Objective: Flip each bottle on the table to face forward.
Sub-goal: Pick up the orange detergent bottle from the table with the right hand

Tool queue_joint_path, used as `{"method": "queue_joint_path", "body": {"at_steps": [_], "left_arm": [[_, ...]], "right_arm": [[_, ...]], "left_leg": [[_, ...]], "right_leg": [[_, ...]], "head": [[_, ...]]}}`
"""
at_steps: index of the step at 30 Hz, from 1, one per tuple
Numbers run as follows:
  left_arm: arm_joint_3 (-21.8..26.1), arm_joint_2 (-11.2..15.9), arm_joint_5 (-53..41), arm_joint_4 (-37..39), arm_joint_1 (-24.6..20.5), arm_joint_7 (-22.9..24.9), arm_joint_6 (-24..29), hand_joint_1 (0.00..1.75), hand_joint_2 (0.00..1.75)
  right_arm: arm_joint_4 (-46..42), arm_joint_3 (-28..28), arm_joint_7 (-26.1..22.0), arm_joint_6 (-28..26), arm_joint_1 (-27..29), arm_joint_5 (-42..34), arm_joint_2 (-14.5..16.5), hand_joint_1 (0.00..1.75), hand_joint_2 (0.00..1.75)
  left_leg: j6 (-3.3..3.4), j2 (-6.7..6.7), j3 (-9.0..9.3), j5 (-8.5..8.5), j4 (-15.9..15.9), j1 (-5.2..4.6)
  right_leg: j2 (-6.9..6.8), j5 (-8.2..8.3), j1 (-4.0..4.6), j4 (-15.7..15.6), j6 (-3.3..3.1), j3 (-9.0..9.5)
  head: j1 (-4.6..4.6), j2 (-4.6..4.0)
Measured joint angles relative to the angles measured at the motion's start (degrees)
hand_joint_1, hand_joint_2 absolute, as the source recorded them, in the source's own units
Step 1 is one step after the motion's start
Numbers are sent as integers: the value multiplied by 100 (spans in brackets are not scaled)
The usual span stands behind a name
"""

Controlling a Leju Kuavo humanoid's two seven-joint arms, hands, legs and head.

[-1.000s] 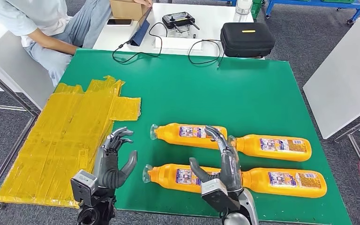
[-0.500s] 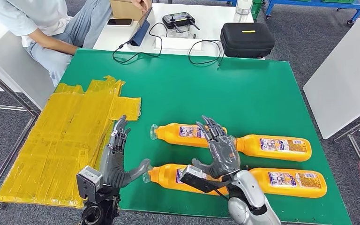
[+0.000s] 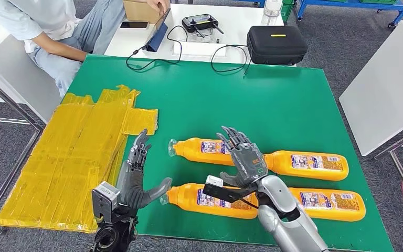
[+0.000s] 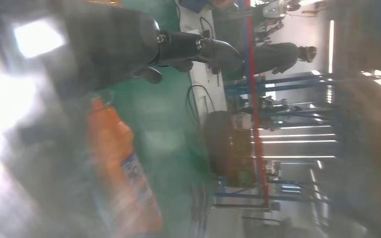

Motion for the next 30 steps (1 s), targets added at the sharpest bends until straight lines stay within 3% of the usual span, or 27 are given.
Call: {"method": "queue_joint_path", "body": {"at_steps": [12,30], "left_arm": [[14,-73,147,589,-208,-11,-134,0,175],[12,-119,229,864,-327,-17,-151,0,175]], "right_arm": [[1173,247,0,332,-851,-300,6,0,175],[2433,474,52,736,-1412,-452,148,0,175]], "left_leg": [[0,0,-1,1,1,0],[2,0,-1,2,1,0]], "right_leg": [[0,1,1,1,-1,-1],[0,2,1,1,-1,0]], "head": [[-1,0],[-1,0]]}}
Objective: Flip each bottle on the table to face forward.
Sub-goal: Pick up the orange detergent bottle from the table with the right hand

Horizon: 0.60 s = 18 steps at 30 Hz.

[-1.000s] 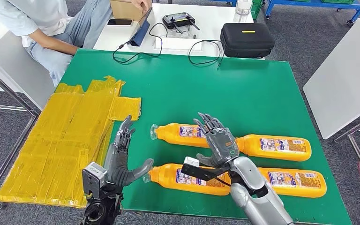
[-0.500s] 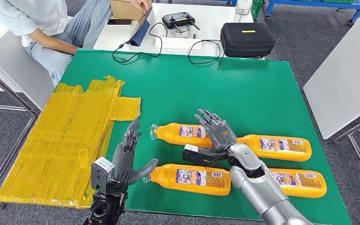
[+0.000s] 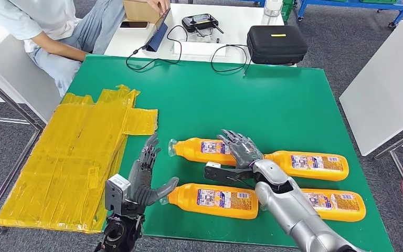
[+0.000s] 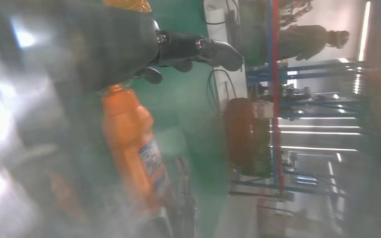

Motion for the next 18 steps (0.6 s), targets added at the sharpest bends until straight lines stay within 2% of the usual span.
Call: {"method": "queue_joint_path", "body": {"at_steps": [13,14,18], "left_arm": [[-13,-27,33,124,-91,0,-2,0,175],[-14,-28,48,129,-92,0,-1,0,175],[-20,-31,84,150,-96,0,9,0,175]], "right_arm": [[760,131,62,84,-374,-55,99,0,175],[819,141,81,69,-407,-50,110,13,175],[1041,187,163,-40,-516,-18,153,141,175]], "left_leg": [[0,1,3,0,0,0],[0,1,4,0,0,0],[0,1,13,0,0,0]], "right_leg": [[1,0,0,0,0,1],[1,0,0,0,0,2],[0,0,0,-1,0,11]], "head": [[0,0],[0,0],[1,0]]}}
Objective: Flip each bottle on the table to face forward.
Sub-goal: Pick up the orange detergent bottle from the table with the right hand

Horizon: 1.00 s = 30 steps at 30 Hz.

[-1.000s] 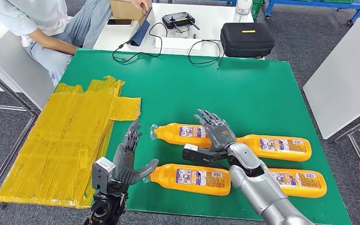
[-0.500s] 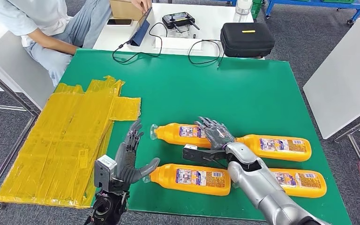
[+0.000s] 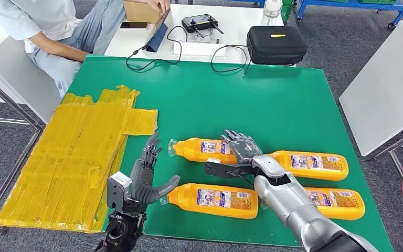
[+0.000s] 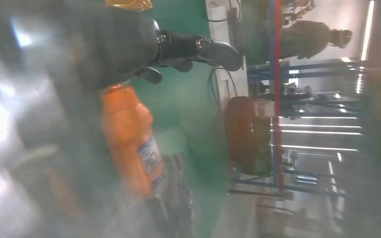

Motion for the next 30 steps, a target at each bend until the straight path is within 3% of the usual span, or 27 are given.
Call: {"method": "queue_joint_path", "body": {"at_steps": [2,4,13,21,30], "left_arm": [[-2,-1,10,1,0,0,7,0,175],[-4,-1,19,1,0,0,9,0,175],[-45,-1,21,1,7,5,28,0,175],[-163,-1,-131,1,-42,161,133,0,175],[-361,-1,-208,1,-163,285,206,0,175]], "right_arm": [[69,13,20,-97,-15,21,20,165,175],[122,21,25,-240,-19,49,41,175,175],[-13,-251,-85,-1242,211,-7,174,175,175],[-838,-783,-690,-1466,629,-758,396,175,175],[-1602,-1063,-963,-1559,907,-1238,575,175,175]], "left_leg": [[0,0,2,0,0,0],[0,0,2,0,0,0],[0,-1,0,0,0,0],[-1,0,-1,-1,0,1],[0,0,-1,0,0,0]], "right_leg": [[0,0,0,0,0,2],[0,0,0,0,0,2],[0,0,0,1,0,1],[1,-1,1,1,0,-3],[0,0,0,1,0,-1]], "head": [[0,0],[-1,0],[-1,0],[-1,0],[0,0]]}}
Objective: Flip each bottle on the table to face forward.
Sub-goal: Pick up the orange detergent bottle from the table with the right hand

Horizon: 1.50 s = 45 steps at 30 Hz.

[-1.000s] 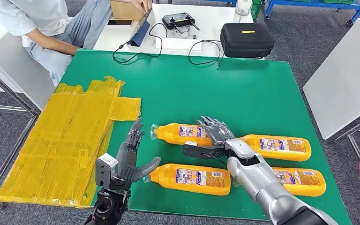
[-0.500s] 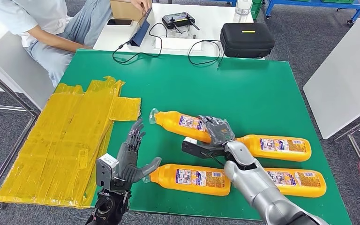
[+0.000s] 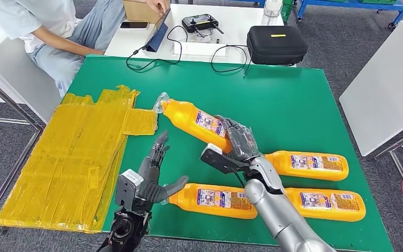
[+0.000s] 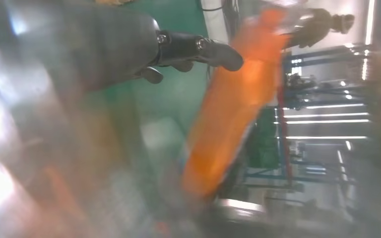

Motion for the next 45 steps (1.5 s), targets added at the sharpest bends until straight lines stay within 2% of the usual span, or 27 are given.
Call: {"method": "queue_joint_path", "body": {"at_steps": [6,10,15,25,34,45], "left_arm": [[-106,50,479,7,-315,864,-298,0,175],[-196,146,685,10,-687,1039,-328,0,175],[-296,239,836,-3,-1125,1181,-163,0,175],[-285,414,1221,-67,-1604,1263,22,0,175],[-268,521,1288,-205,-1701,1291,25,0,175],[-258,562,1533,-283,-1697,1360,-28,0,175]], "right_arm": [[-912,-146,-414,-81,451,-1118,209,175,175],[-1494,-151,-709,103,764,-1942,308,175,175],[-1945,-19,-875,210,1022,-2350,389,175,175],[-2122,339,-909,313,1221,-2484,409,175,175],[-2115,451,-915,313,1255,-2469,409,175,175],[-1868,675,-955,-182,1260,-1703,418,175,175]], "left_leg": [[0,-1,-1,0,0,1],[-1,-2,-1,0,-1,2],[-1,-1,-1,0,-1,2],[-1,-1,-1,1,-1,2],[-1,0,-1,1,-1,2],[-1,0,-1,0,-1,2]], "right_leg": [[0,0,1,0,0,-2],[0,0,2,1,0,-2],[0,0,2,1,0,-1],[0,0,2,1,0,-1],[0,-1,1,1,-1,-1],[0,-1,2,1,-1,-2]], "head": [[-1,0],[0,0],[1,0],[0,0],[1,0],[0,0]]}}
